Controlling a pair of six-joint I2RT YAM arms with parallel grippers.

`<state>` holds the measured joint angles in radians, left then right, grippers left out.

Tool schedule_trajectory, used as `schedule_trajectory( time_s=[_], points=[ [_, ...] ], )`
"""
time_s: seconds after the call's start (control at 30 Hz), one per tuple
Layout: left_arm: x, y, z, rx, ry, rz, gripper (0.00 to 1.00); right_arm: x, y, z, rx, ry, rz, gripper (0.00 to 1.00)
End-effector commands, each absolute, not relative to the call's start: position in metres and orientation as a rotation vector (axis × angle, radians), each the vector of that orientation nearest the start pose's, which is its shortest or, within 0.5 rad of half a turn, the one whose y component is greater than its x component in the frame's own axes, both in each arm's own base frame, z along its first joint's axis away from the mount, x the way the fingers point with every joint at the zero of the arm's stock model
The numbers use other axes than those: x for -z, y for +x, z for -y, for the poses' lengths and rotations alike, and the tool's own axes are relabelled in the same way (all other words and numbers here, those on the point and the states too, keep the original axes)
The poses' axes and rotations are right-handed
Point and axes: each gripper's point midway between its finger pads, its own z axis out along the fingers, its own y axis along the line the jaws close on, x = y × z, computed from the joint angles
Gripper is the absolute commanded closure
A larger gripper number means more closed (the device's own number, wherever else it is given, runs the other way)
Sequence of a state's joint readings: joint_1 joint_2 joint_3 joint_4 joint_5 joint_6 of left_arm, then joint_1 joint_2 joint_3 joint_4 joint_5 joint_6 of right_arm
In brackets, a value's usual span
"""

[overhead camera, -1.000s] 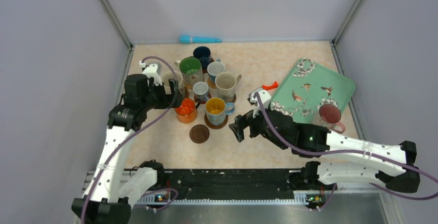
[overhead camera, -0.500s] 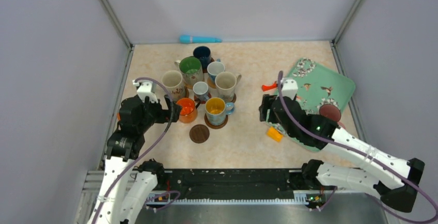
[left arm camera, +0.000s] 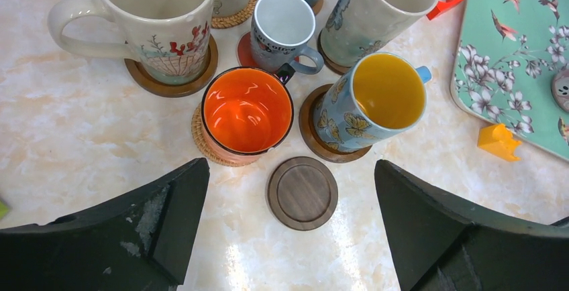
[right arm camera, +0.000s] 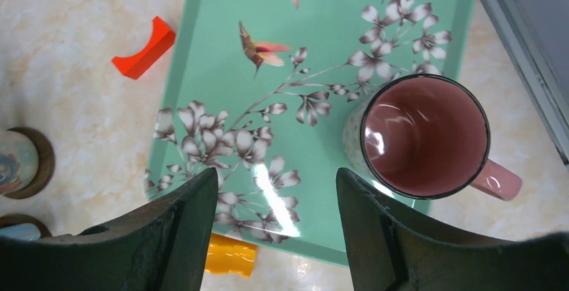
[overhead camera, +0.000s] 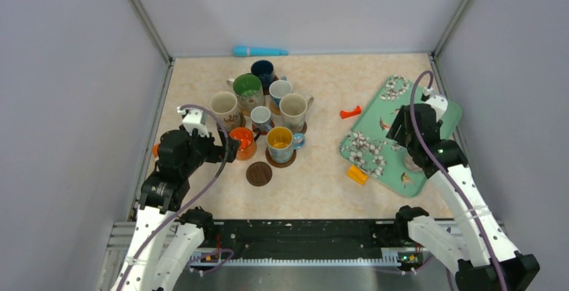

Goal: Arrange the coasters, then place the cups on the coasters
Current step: Pick up the cup from the tray.

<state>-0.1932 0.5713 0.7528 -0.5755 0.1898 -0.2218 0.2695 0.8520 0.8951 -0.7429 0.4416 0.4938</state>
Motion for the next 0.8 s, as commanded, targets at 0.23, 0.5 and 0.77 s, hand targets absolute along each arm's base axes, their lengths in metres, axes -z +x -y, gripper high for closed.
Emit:
schedule_trajectory(
  time_s=[0.23, 0.5, 0.77],
  points=[
    [-0.238, 0.230, 0.090, 0.441, 0.135, -1.923, 0.01, -0.163, 0.250, 0.036, 0.382, 0.585, -2.182, 0.36],
    [-0.236, 0.230, 0.090, 0.438, 0.135, -1.930, 0.01, -0.139, 0.254, 0.047, 0.399, 0.642, -2.210, 0.37],
    [-0.235, 0.231, 0.091, 0.441, 0.139, -1.940, 0.01, -0.127, 0.258, 0.049, 0.362, 0.640, -2.199, 0.42]
  ],
)
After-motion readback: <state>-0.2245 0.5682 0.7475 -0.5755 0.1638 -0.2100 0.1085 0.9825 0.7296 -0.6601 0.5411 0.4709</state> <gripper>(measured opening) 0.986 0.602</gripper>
